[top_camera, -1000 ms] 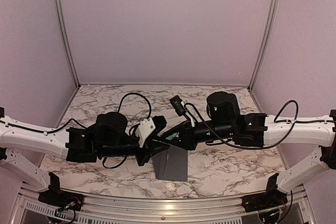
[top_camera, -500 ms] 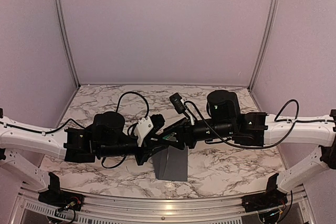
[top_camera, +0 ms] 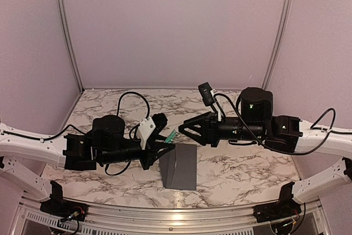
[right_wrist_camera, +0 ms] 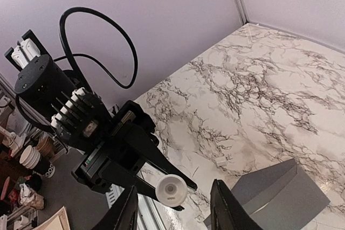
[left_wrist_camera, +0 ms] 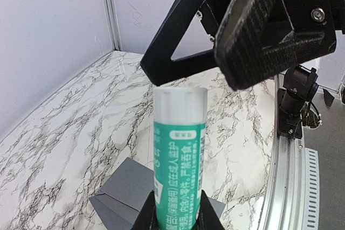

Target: Place the letter into the envelope and seal it

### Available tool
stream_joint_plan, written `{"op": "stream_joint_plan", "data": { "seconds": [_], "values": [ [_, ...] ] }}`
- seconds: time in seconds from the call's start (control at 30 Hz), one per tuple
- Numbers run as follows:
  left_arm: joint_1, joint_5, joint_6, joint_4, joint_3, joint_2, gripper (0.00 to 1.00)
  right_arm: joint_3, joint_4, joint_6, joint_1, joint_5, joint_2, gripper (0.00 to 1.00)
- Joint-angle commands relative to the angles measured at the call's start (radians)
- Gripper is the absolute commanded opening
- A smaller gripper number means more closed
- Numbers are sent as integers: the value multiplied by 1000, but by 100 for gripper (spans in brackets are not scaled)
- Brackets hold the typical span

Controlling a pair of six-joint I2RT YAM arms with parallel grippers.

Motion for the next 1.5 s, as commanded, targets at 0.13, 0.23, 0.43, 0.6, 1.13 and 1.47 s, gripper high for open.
{"op": "stream_joint_plan", "data": {
  "seconds": [0.13, 0.23, 0.43, 0.6, 1.13, 1.47],
  "values": [
    [-2, 0, -10, 40, 13, -3, 0, 0, 44, 10, -1, -24, 50, 37],
    [-2, 2, -6, 40, 13, 1, 0, 5, 55, 6, -1, -37, 64, 30],
    [-2, 7, -3, 40, 15, 7, 0, 5, 52, -9, -1, -40, 73, 10],
    [-2, 41, -4, 40, 12, -7, 0, -17, 51, -41, -1, -51, 57, 5],
    [1, 148, -5, 40, -6, -47, 0, -30, 132, -56, -2, -100, 55, 37],
    [1, 138, -4, 40, 14, -22, 0, -35, 187, -70, -2, -184, 85, 19]
  ]
}}
